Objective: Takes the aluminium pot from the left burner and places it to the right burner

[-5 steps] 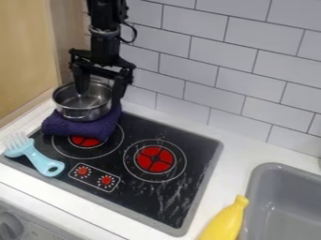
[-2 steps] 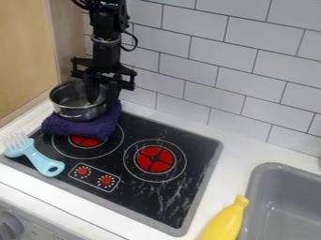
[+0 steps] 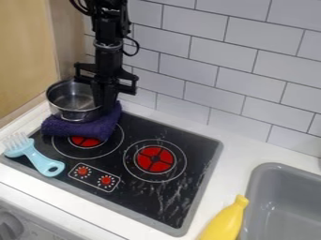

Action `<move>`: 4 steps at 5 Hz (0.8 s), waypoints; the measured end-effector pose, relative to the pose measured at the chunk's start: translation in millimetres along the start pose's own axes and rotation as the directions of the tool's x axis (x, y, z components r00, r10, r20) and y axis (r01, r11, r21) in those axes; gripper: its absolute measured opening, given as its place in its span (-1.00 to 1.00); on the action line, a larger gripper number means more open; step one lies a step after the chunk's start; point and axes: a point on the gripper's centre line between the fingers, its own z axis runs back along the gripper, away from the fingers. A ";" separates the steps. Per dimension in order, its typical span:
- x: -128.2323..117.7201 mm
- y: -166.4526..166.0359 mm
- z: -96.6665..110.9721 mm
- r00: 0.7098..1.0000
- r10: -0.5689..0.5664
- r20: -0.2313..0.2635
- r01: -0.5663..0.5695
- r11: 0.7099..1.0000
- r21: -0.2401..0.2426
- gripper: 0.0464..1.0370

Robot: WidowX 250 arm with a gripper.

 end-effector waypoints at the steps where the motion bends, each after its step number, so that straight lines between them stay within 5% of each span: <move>1: -2.5 -2.4 2.7 0.999 -0.029 -0.024 0.029 1.000 0.007 -0.96; 4: -9.0 -11.8 25.7 0.988 -0.097 -0.121 0.114 0.983 0.147 -0.99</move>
